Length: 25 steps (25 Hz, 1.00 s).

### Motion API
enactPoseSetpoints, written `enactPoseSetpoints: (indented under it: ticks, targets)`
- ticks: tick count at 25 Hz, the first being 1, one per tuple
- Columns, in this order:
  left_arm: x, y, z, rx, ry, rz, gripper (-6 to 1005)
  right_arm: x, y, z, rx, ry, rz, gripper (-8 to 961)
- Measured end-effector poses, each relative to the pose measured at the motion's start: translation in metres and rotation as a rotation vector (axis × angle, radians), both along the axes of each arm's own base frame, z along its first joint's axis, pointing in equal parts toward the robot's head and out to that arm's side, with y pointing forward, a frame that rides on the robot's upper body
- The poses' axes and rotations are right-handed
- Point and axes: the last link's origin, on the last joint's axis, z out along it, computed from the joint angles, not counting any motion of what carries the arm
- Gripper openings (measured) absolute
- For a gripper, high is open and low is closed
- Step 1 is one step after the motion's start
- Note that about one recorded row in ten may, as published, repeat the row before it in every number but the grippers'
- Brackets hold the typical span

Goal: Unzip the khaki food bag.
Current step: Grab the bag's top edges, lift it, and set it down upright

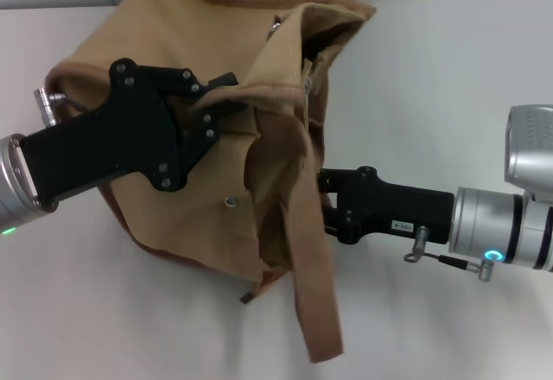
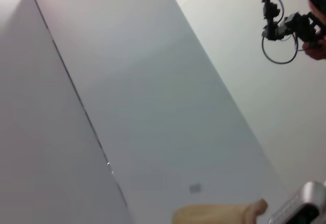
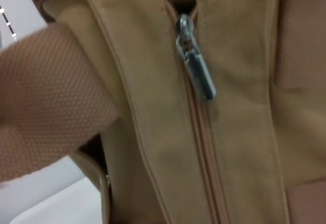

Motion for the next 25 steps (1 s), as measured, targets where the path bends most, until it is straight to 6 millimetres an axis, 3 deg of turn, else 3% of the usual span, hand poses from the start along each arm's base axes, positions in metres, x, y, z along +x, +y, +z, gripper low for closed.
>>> enactPoseSetpoints:
  ticks: [5,9,13,18,25]
  targets:
    - [-0.013,-0.003,-0.015,0.031,0.030,0.061,83,0.015,-0.005,0.015,0.004,0.011,-0.037,458]
    - [-0.019,-0.008,-0.022,0.039,0.036,0.082,82,0.034,-0.016,0.042,0.052,0.052,-0.071,453]
    - [-0.019,-0.009,-0.023,0.035,0.037,0.084,82,0.040,-0.022,0.071,0.113,0.113,-0.055,453]
    - [-0.018,-0.010,-0.024,0.025,0.036,0.076,82,0.030,-0.021,0.087,0.117,0.171,0.021,452]
    - [-0.017,-0.012,-0.025,0.019,0.026,0.071,83,0.004,0.000,0.079,0.105,0.163,0.115,452]
